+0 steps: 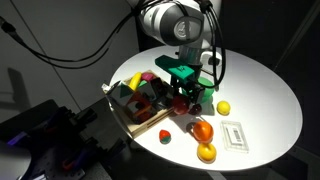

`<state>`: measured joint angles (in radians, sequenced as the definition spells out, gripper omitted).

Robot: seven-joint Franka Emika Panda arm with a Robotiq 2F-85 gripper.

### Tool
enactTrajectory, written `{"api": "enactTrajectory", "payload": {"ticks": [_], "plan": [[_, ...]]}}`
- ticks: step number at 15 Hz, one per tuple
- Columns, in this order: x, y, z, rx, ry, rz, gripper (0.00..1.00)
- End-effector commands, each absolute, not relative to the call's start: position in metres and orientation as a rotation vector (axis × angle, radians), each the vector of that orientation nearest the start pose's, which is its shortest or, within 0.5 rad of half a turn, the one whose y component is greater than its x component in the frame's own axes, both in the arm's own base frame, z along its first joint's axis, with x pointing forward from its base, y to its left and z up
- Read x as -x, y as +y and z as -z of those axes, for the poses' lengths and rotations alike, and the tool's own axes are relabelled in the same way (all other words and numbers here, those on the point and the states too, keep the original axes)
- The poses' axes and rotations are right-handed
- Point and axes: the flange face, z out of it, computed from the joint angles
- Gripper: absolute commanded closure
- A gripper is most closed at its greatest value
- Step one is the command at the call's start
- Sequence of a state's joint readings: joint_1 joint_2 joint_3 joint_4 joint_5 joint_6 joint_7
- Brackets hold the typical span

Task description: Pick up the red apple toy and put it in the green bowl

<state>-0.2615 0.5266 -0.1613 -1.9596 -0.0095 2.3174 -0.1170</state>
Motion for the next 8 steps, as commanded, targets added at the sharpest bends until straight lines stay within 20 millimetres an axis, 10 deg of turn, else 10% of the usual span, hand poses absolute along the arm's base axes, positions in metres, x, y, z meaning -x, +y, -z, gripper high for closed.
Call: {"api": "enactTrajectory", "payload": {"ticks": [1,8], "plan": [[-0.553,-0.241,-0.222,3.126,0.478,-0.260,0.43],[-0.574,-0.241,-0.255,3.117,0.481,-0.140,0.43]]}}
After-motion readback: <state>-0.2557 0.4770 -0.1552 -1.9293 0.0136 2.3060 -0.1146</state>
